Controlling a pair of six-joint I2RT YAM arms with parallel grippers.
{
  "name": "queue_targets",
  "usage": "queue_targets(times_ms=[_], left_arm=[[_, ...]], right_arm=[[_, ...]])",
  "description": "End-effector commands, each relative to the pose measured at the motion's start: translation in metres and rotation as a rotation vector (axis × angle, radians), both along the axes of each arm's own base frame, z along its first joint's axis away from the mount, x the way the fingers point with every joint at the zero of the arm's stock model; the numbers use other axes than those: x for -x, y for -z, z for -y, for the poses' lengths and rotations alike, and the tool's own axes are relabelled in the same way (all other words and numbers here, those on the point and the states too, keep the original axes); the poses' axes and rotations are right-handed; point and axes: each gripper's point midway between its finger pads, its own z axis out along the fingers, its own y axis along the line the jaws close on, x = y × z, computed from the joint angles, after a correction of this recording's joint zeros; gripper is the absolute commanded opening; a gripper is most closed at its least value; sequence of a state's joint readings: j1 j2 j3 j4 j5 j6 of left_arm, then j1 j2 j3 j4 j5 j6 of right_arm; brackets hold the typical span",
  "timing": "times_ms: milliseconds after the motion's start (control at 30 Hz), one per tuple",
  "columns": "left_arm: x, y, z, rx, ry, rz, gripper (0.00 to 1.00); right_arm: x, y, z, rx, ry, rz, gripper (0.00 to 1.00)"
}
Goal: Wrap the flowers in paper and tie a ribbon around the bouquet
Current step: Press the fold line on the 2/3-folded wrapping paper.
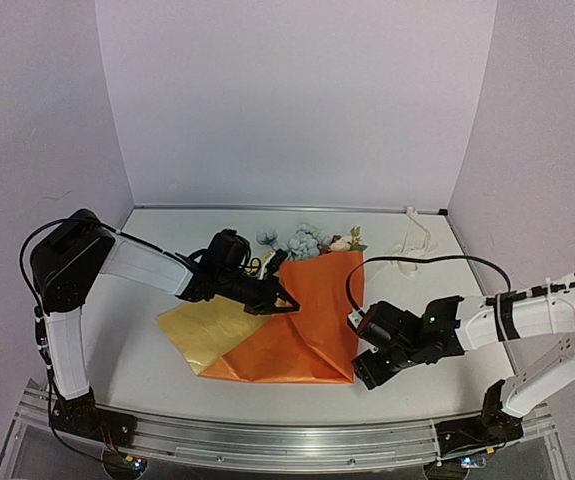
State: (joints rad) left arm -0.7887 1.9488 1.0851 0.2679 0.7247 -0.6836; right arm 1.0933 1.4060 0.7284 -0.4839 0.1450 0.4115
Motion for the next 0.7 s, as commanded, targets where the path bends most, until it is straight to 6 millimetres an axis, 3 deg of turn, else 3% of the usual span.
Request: queue_targets(times_ms=[0,300,667], left_arm=[[-0.003,-0.042,0.007,0.075,0.020,0.043,0.00],[0.003,-0.044,0.008,0.082,0.052,0.007,0.00],[0.002,-0.046,0.012,0.086,0.060,-0.010,0.00]], right_arm=[[-0.015,-0.006,-0.015,-0.010,-0.011,0.111,0.70],[-0.013,0.001,-0.031,-0.082,-0.011,0.119,0.74],[-0.005,0.007,-0.023,-0.075,-0.018,0.141,0.76]])
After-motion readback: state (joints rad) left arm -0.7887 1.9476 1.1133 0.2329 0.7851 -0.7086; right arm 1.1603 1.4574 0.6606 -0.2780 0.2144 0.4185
